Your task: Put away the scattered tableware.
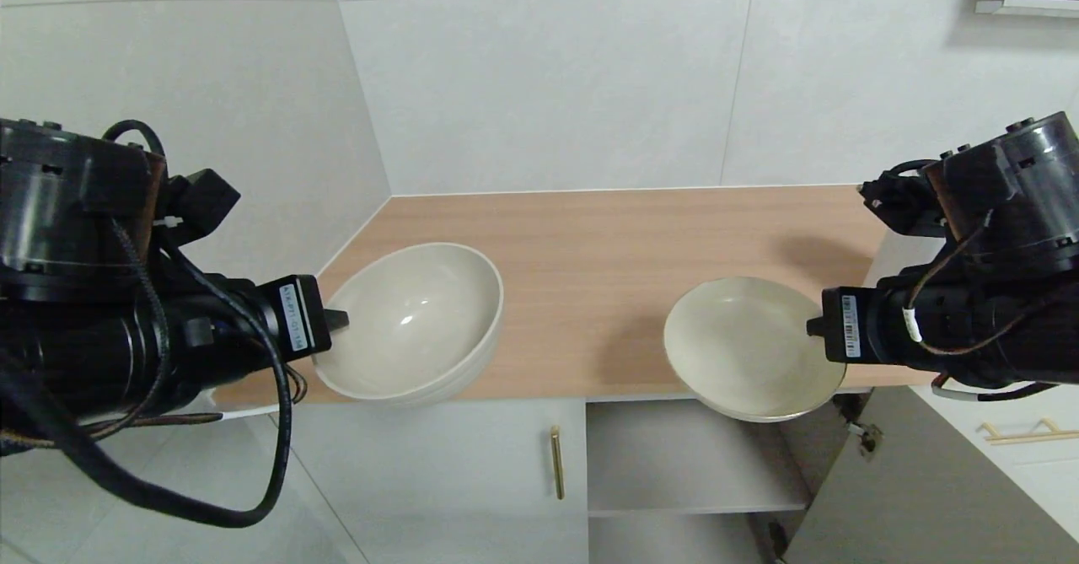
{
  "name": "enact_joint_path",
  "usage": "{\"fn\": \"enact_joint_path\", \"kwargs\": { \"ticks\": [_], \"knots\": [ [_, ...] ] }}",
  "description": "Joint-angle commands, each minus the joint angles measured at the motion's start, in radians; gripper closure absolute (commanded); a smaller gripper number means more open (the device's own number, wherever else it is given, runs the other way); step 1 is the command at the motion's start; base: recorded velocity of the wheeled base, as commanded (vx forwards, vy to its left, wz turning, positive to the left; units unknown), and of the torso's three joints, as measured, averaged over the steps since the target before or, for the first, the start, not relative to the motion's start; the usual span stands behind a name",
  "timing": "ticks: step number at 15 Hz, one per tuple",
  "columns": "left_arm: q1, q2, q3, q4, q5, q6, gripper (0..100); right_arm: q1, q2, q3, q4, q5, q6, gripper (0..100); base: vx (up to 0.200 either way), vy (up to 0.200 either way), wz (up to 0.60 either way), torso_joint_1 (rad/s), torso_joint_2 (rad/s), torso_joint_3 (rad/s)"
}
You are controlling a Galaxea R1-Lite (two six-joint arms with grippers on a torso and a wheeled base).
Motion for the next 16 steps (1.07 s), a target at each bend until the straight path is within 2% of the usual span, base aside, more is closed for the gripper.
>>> {"fn": "enact_joint_path", "kwargs": {
  "ticks": [1,5,12,16],
  "knots": [
    [-0.002,0.013,0.001,0.0,0.0,-0.001,100,0.002,-0.017,0.015,0.001,0.001,0.0,100,-0.2,0.0,0.0,0.002,0.0,-0.007],
    [-0.002,0.016,0.001,0.0,-0.001,-0.001,100,0.002,-0.011,0.02,0.001,0.001,0.002,100,-0.2,0.0,0.0,-0.004,0.0,0.007],
    [-0.002,0.034,0.01,-0.001,-0.001,0.003,100,0.002,0.023,0.029,0.001,0.001,-0.001,100,0.0,0.0,0.0,-0.005,0.01,0.009],
    [-0.002,0.042,0.01,-0.001,-0.001,0.001,100,0.002,0.039,0.035,0.001,-0.002,-0.001,100,0.0,0.0,0.0,-0.148,0.39,0.231]
  ]
}}
